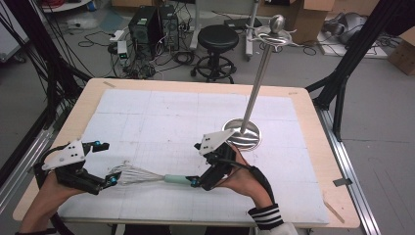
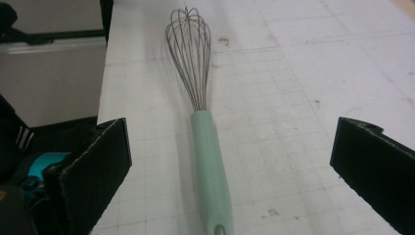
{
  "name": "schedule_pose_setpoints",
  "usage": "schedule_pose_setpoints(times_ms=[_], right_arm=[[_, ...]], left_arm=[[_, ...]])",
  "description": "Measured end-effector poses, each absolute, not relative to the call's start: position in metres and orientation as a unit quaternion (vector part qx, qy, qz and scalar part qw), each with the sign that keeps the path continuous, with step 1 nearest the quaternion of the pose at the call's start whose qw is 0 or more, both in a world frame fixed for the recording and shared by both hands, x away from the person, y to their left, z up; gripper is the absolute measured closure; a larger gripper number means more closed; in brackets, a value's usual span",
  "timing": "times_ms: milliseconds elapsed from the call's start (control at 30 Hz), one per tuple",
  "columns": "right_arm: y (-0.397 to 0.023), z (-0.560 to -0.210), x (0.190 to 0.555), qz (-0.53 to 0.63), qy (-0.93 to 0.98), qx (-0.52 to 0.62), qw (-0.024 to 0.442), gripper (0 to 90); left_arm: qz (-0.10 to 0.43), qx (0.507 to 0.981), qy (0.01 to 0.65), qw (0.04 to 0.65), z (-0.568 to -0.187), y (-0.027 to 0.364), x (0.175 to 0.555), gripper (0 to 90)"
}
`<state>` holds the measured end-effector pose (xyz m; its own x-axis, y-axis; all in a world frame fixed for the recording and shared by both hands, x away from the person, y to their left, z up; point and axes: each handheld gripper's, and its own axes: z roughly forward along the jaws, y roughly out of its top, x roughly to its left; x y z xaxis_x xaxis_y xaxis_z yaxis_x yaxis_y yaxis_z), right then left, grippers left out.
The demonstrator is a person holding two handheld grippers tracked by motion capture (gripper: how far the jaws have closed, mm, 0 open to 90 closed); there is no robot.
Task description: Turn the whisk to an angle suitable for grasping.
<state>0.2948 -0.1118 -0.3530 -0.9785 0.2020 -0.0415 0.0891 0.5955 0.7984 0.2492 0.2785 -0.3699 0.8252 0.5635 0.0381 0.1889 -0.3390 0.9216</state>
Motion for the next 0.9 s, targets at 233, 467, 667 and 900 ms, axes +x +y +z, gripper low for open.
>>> schedule_pose_setpoints(times_ms=[233, 467, 667, 900], right_arm=[[-0.152, -0.344, 0.283, 0.512, 0.85, 0.097, 0.079, 0.5], [-0.187, -0.337, 0.274, 0.544, 0.825, 0.109, 0.108, 0.5], [-0.209, -0.333, 0.27, 0.545, 0.82, 0.123, 0.128, 0.5], [-0.229, -0.332, 0.265, 0.551, 0.812, 0.138, 0.136, 0.5]], left_arm=[[0.179, 0.8, 0.22, 0.528, -0.359, 0.273, 0.245, 1.7], [0.175, 0.809, 0.201, 0.524, -0.349, 0.264, 0.245, 1.7], [0.164, 0.824, 0.177, 0.512, -0.34, 0.248, 0.253, 1.7], [0.159, 0.843, 0.15, 0.491, -0.33, 0.224, 0.263, 1.7]])
